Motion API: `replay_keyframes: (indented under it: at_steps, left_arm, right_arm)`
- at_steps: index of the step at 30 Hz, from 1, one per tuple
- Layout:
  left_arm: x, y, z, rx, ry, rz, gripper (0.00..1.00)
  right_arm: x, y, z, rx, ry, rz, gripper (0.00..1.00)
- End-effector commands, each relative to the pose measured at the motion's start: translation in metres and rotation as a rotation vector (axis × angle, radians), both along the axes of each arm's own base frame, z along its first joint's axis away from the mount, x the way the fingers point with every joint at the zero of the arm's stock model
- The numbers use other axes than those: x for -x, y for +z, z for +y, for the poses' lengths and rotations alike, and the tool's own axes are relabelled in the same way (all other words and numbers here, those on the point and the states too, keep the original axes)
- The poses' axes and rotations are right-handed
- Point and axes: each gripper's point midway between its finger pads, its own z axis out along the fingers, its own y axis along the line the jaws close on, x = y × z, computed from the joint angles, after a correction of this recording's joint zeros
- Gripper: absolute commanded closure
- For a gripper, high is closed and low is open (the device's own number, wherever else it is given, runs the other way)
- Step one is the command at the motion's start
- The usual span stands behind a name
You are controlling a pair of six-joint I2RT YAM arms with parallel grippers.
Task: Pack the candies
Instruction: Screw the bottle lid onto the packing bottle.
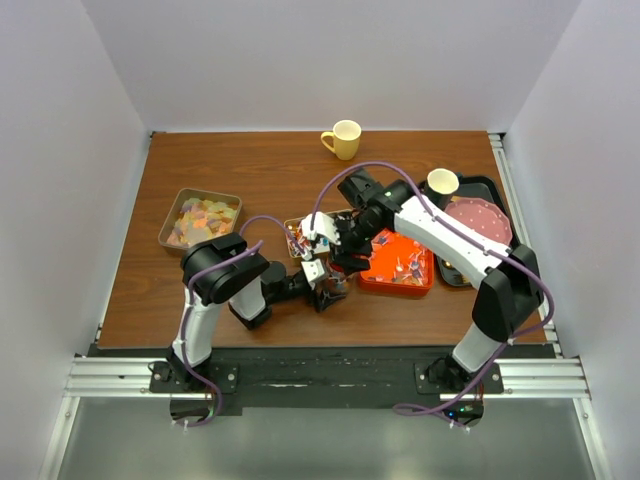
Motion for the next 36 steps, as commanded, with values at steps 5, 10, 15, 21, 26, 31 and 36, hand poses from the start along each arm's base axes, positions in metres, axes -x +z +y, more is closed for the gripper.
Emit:
replay_keyframes:
  at_steps: [5,10,15,21,26,31,36]
  left_arm:
    - [-0.006,0.002,0.007,0.036,0.058,-0.060,0.93]
    - [-0.005,0.002,0.007,0.035,0.056,-0.062,0.93]
    - [-0.006,0.000,0.008,0.034,0.060,-0.050,0.93]
    - [-0.009,-0.002,0.008,0.032,0.064,-0.040,0.94]
    - [-0.008,-0.002,0.008,0.031,0.064,-0.039,0.94]
    - [-0.010,-0.002,0.010,0.027,0.071,-0.040,0.94]
    - [-0.010,-0.003,0.010,0.025,0.071,-0.040,0.94]
  right_arm:
    - [0.008,-0.007,0.007,0.043,0.033,0.025,0.37]
    - [0.005,-0.012,0.011,0.047,0.019,0.022,0.37]
    - [0.011,-0.013,0.012,0.052,0.039,0.038,0.37]
    - [0.017,-0.019,0.005,0.077,0.040,0.045,0.37]
    - [0.012,-0.023,0.003,0.098,0.026,0.031,0.36]
    - [0.021,-0.027,-0.012,0.151,0.033,0.052,0.37]
    - [0.022,-0.022,-0.014,0.137,0.003,0.050,0.37]
